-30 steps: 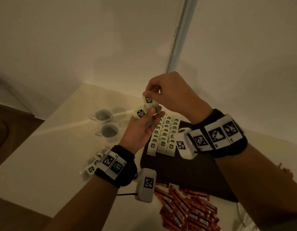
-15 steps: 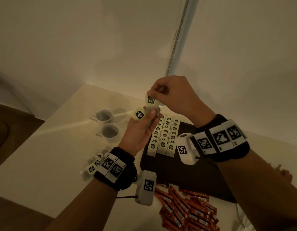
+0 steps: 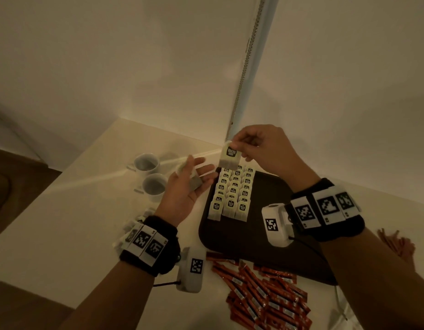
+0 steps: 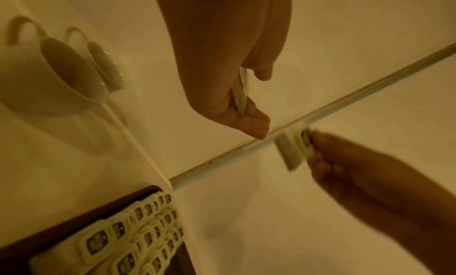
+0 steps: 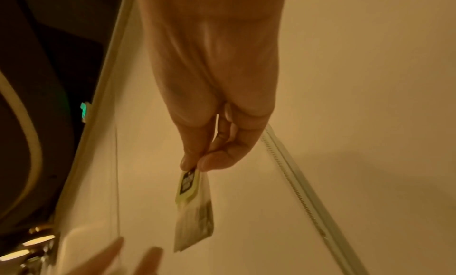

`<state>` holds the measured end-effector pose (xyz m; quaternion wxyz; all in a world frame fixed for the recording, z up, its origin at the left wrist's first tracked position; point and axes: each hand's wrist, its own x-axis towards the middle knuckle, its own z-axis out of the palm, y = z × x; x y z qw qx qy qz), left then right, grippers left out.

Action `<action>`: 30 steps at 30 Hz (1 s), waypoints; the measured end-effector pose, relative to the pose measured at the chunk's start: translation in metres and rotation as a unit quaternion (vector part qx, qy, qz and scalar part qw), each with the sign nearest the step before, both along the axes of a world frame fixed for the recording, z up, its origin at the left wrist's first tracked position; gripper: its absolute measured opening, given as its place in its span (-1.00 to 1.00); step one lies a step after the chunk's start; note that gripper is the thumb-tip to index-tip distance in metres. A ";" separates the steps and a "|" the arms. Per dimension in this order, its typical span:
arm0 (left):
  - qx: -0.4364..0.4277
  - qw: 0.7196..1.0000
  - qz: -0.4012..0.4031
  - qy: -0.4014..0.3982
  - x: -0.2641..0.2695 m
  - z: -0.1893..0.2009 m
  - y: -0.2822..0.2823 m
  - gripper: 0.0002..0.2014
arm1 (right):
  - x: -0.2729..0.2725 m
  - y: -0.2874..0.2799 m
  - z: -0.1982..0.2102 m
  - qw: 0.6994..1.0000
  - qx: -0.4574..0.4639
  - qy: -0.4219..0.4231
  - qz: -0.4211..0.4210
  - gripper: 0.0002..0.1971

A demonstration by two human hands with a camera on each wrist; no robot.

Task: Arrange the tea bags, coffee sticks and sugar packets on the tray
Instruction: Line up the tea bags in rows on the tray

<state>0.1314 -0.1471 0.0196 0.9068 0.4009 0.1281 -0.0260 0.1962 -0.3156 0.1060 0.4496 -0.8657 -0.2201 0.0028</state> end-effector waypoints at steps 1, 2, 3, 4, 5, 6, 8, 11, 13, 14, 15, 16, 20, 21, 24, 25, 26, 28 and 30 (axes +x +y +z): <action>0.001 1.000 0.005 0.020 0.000 -0.003 0.006 -0.63 | 0.000 -0.006 -0.010 1.000 -0.023 0.013 -0.001 -0.97; -0.001 0.999 0.009 0.033 0.000 -0.005 0.012 -0.59 | 0.000 -0.012 -0.021 0.998 -0.054 0.031 0.000 -0.95; -0.006 0.999 0.010 0.042 0.000 -0.006 0.017 -0.55 | -0.001 -0.017 -0.034 0.994 -0.092 0.053 0.002 -0.93; -0.014 0.999 0.010 0.047 -0.001 -0.006 0.021 -0.51 | -0.001 -0.021 -0.049 0.988 -0.136 0.075 0.006 -0.89; -0.023 0.999 0.008 0.048 -0.001 -0.006 0.024 -0.47 | -0.002 -0.025 -0.064 0.979 -0.181 0.095 0.014 -0.87; -0.032 0.998 0.005 0.049 -0.002 -0.004 0.027 -0.43 | -0.003 -0.029 -0.079 0.968 -0.222 0.113 0.023 -0.84; -0.043 0.998 0.004 0.052 -0.003 -0.003 0.031 -0.38 | -0.005 -0.033 -0.109 0.948 -0.281 0.142 0.040 -0.81; -0.041 0.997 0.013 0.064 -0.005 -0.007 0.035 -0.39 | -0.009 -0.034 -0.143 0.934 -0.300 0.187 0.042 -0.78; -0.039 0.996 0.013 0.075 -0.007 -0.011 0.035 -0.41 | -0.011 -0.034 -0.160 0.932 -0.295 0.207 0.035 -0.78; -0.039 0.996 0.011 0.080 -0.008 -0.013 0.035 -0.41 | -0.011 -0.033 -0.167 0.932 -0.295 0.210 0.030 -0.78; -0.040 0.995 0.008 0.086 -0.008 -0.014 0.035 -0.41 | -0.010 -0.033 -0.174 0.933 -0.291 0.212 0.020 -0.78; -0.039 0.995 0.007 0.090 -0.009 -0.015 0.035 -0.41 | -0.008 -0.032 -0.179 0.935 -0.283 0.214 0.008 -0.79; -0.036 0.994 0.008 0.098 -0.008 -0.018 0.036 -0.39 | -0.003 -0.026 -0.195 0.945 -0.246 0.210 -0.046 -0.83; -0.036 0.994 0.008 0.100 -0.008 -0.018 0.036 -0.38 | -0.001 -0.025 -0.198 0.948 -0.236 0.203 -0.059 -0.84; -0.033 0.994 0.008 0.102 -0.006 -0.018 0.037 -0.37 | 0.002 -0.021 -0.206 0.954 -0.216 0.189 -0.084 -0.86; -0.031 0.994 0.008 0.102 -0.005 -0.018 0.037 -0.36 | 0.003 -0.020 -0.209 0.955 -0.216 0.185 -0.088 -0.86; -0.030 0.994 0.008 0.102 -0.005 -0.019 0.038 -0.36 | 0.004 -0.018 -0.211 0.955 -0.219 0.179 -0.091 -0.86; -0.033 0.994 0.005 0.100 -0.004 -0.020 0.038 -0.35 | 0.007 -0.017 -0.215 0.954 -0.220 0.178 -0.098 -0.87; -0.037 0.994 -0.002 0.099 -0.003 -0.020 0.039 -0.35 | 0.008 -0.017 -0.218 0.952 -0.219 0.185 -0.104 -0.87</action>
